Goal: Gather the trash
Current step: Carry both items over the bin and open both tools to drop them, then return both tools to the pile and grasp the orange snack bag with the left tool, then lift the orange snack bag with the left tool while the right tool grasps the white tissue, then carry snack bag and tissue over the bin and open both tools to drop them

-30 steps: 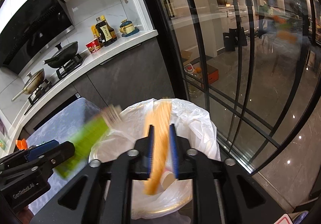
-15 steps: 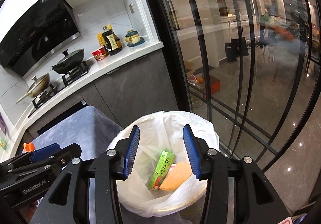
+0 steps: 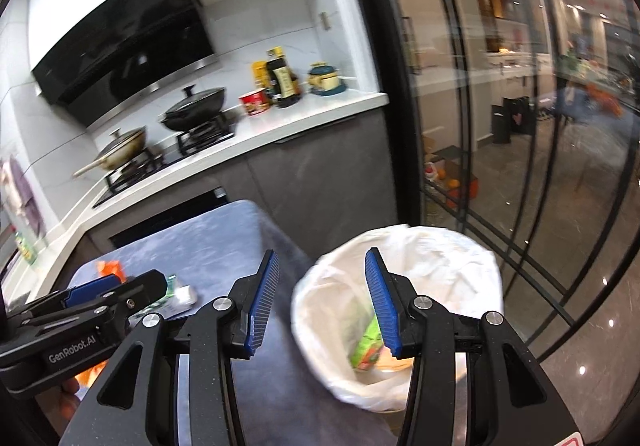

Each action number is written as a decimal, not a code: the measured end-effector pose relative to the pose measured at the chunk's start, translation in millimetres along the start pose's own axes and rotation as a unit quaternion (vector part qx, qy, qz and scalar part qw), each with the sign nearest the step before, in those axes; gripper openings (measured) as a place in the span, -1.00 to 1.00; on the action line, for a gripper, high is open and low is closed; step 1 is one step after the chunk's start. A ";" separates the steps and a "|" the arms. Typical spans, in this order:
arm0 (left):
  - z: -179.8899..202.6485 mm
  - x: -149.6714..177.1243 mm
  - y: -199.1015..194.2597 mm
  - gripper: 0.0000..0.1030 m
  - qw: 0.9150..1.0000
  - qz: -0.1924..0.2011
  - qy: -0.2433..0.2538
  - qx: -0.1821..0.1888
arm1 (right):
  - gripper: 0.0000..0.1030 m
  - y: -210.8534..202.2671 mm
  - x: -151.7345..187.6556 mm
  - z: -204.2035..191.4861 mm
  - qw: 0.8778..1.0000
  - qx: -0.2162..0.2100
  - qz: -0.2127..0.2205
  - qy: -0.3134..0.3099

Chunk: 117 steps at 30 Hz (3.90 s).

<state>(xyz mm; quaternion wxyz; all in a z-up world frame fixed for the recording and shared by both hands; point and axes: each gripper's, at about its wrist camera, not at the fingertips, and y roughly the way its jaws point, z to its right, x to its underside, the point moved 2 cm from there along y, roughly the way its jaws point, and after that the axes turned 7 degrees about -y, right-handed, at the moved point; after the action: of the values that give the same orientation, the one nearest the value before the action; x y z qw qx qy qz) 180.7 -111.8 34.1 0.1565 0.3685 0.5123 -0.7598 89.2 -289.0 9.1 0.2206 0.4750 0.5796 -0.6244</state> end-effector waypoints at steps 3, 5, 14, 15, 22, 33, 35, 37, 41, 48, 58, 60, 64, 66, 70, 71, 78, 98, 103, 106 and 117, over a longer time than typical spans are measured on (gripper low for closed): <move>-27.6 0.9 -10.0 0.36 1.000 0.006 -0.019 -0.017 | -0.14 -0.5 -0.3 -24.9 1.000 -0.015 -0.001 -0.014; -45.0 1.7 -14.5 0.36 0.999 0.007 -0.029 -0.028 | -0.14 -0.4 1.5 -42.3 0.999 -0.028 -0.004 -0.020; -129.8 12.1 -34.1 0.57 0.993 0.010 -0.081 -0.087 | -0.14 4.9 11.0 -102.7 0.996 -0.067 -0.021 -0.052; -141.4 15.4 -35.3 0.58 0.992 0.008 -0.088 -0.095 | -0.14 5.9 12.2 -109.1 0.996 -0.069 -0.023 -0.056; -200.2 34.3 -31.1 0.58 0.983 -0.014 -0.130 -0.128 | -0.14 13.5 25.5 -144.6 0.992 -0.090 -0.041 -0.072; -246.0 56.8 -2.5 0.56 0.976 -0.050 -0.165 -0.132 | -0.14 30.1 45.6 -180.4 0.987 -0.106 -0.075 -0.091; -248.0 59.1 2.7 0.55 0.976 -0.054 -0.166 -0.130 | -0.14 33.3 48.5 -185.2 0.987 -0.107 -0.081 -0.094; -250.3 61.3 8.1 0.40 0.976 -0.059 -0.166 -0.127 | -0.14 35.9 50.8 -187.8 0.986 -0.108 -0.085 -0.096; -252.2 64.6 13.6 0.13 0.977 -0.069 -0.167 -0.112 | -0.14 41.1 56.1 -196.4 0.984 -0.110 -0.095 -0.103; -256.1 67.6 5.7 -0.66 0.979 -0.070 -0.174 -0.078 | -0.14 46.9 64.3 -213.1 0.981 -0.120 -0.106 -0.113; -272.1 55.4 -44.8 -0.75 0.980 -0.023 -0.183 -0.071 | -0.14 46.9 76.8 -247.3 0.973 -0.148 -0.117 -0.133; -278.4 50.7 -54.4 -0.75 0.979 -0.012 -0.189 -0.073 | -0.14 49.0 80.8 -254.3 0.971 -0.158 -0.123 -0.133; -290.4 45.2 -68.0 -0.75 0.977 0.005 -0.196 -0.085 | -0.14 58.0 90.2 -266.2 0.966 -0.177 -0.138 -0.126; -297.3 44.1 -71.5 -0.75 0.975 0.009 -0.202 -0.089 | -0.14 63.0 94.4 -271.1 0.964 -0.185 -0.145 -0.125; -309.9 43.0 -72.2 -0.75 0.973 0.011 -0.211 -0.095 | -0.15 75.6 103.5 -283.8 0.959 -0.198 -0.159 -0.128; -312.3 43.3 -71.2 -0.75 0.972 0.009 -0.213 -0.096 | -0.17 79.5 106.2 -287.5 0.958 -0.200 -0.162 -0.130; -322.5 47.3 -63.2 -0.75 0.970 -0.001 -0.220 -0.099 | -0.46 104.1 123.1 -305.6 0.950 -0.205 -0.185 -0.145; -264.1 22.5 -91.7 -0.75 0.980 0.037 -0.182 -0.067 | -0.97 25.6 44.5 -274.4 0.962 -0.235 -0.069 -0.124; -231.6 4.6 -108.3 -0.75 0.984 0.059 -0.160 -0.047 | -0.97 -7.9 4.9 -247.2 0.968 -0.225 -0.017 -0.112; -205.0 -8.0 -116.7 -0.75 0.987 0.071 -0.140 -0.032 | -0.97 -27.0 -16.6 -225.5 0.971 -0.212 0.014 -0.106; -95.9 -39.5 -119.6 -0.75 0.993 0.093 -0.063 0.026 | -0.97 -74.4 -76.6 -122.2 0.983 -0.141 0.099 -0.064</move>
<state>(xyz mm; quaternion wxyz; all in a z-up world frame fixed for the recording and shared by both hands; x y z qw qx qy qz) 172.2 19.3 122.4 0.2491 0.3694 0.4452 -0.7767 103.5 -178.8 127.4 0.3828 0.4535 0.5965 -0.5404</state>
